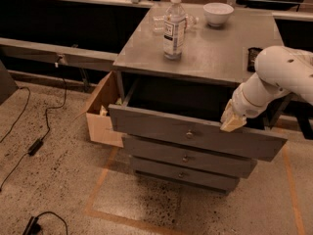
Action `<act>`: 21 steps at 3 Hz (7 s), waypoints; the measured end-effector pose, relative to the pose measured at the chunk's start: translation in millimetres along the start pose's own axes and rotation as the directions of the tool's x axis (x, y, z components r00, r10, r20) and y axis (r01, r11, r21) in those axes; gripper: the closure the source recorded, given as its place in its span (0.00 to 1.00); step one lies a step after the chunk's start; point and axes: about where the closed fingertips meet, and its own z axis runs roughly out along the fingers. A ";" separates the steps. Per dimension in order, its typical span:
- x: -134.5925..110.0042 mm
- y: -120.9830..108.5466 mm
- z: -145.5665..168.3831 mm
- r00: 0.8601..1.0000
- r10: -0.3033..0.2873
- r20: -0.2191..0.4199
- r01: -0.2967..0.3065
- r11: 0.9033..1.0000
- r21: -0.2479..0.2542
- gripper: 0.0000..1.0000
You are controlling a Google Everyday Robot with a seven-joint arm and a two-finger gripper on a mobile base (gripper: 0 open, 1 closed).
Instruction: Open top drawer
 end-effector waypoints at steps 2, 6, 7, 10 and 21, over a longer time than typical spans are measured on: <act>-0.9 -11.2 -32.7 1.000 -0.017 -0.017 0.017 0.999 0.027 0.84; 24.5 -55.7 9.1 0.995 -0.033 -0.090 0.050 0.981 0.189 1.00; 27.3 -57.6 18.3 0.995 -0.027 -0.093 0.045 0.981 0.188 1.00; 29.4 -54.0 34.8 0.995 -0.015 -0.101 0.032 0.985 0.172 1.00; 13.4 190.9 23.1 0.957 0.263 -0.125 -0.291 0.862 -0.415 1.00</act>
Offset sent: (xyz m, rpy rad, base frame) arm 0.0020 -0.0164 0.0588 -0.0492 -0.0633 0.0085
